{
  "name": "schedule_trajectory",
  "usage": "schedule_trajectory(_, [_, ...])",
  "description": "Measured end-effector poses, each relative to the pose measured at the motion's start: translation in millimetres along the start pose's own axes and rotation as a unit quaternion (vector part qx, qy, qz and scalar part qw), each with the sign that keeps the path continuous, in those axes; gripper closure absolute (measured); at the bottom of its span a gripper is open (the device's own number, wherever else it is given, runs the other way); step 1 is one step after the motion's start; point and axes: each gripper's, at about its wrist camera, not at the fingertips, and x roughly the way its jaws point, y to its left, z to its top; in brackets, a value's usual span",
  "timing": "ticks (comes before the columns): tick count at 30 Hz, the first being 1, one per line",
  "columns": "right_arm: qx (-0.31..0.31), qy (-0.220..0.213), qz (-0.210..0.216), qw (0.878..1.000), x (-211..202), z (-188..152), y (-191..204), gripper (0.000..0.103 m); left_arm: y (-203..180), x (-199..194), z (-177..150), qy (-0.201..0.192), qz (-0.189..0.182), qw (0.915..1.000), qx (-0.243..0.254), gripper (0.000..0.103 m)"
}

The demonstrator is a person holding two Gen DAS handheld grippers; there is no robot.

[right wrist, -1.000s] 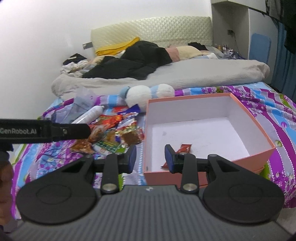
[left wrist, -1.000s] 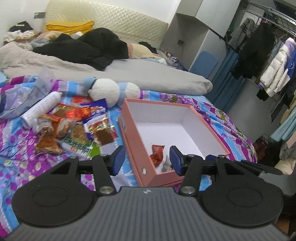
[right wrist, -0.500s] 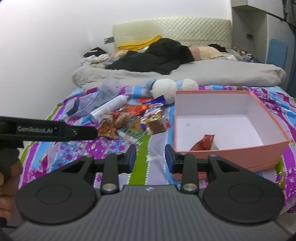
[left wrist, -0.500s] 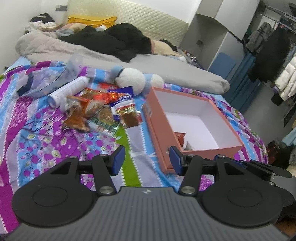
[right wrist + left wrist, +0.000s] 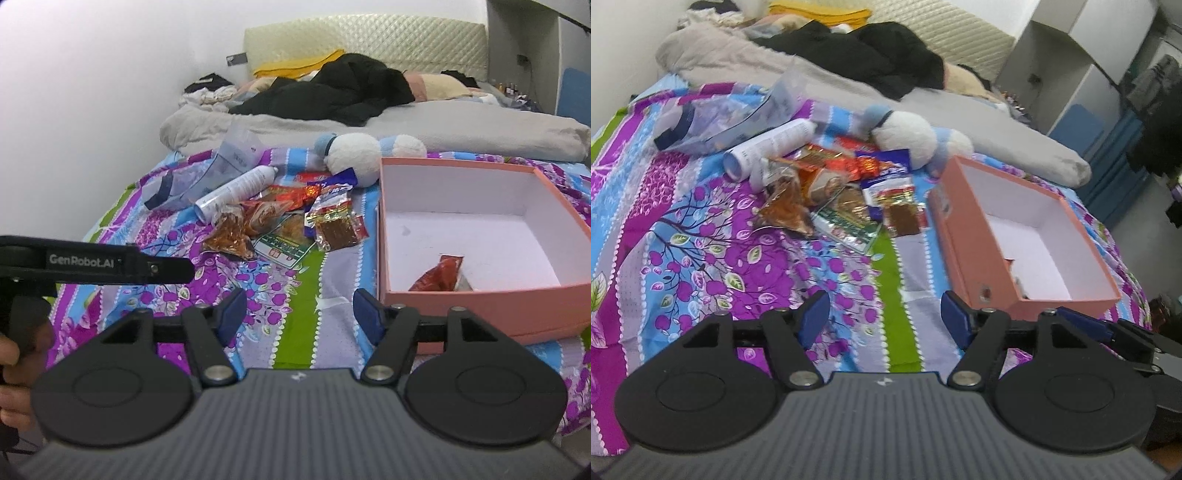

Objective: Organize snacks
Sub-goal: 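Move the left tool back toward the snack pile, then grasp the clear dried-meat bag with the left tool while the right tool grasps a red stick-snack pack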

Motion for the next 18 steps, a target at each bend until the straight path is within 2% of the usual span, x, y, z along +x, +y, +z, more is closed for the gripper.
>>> schedule_trajectory(11, [-0.052,0.019,0.002,0.998,70.1,31.4,18.4,0.037,44.8,71.0,34.7,0.021,0.038,0.9989,-0.015,0.031])
schedule_trajectory(18, [-0.067,0.049,-0.007,0.997,129.0,42.6,23.2,0.038,80.6,115.1,61.6,0.022,0.057,0.9978,-0.026,0.031])
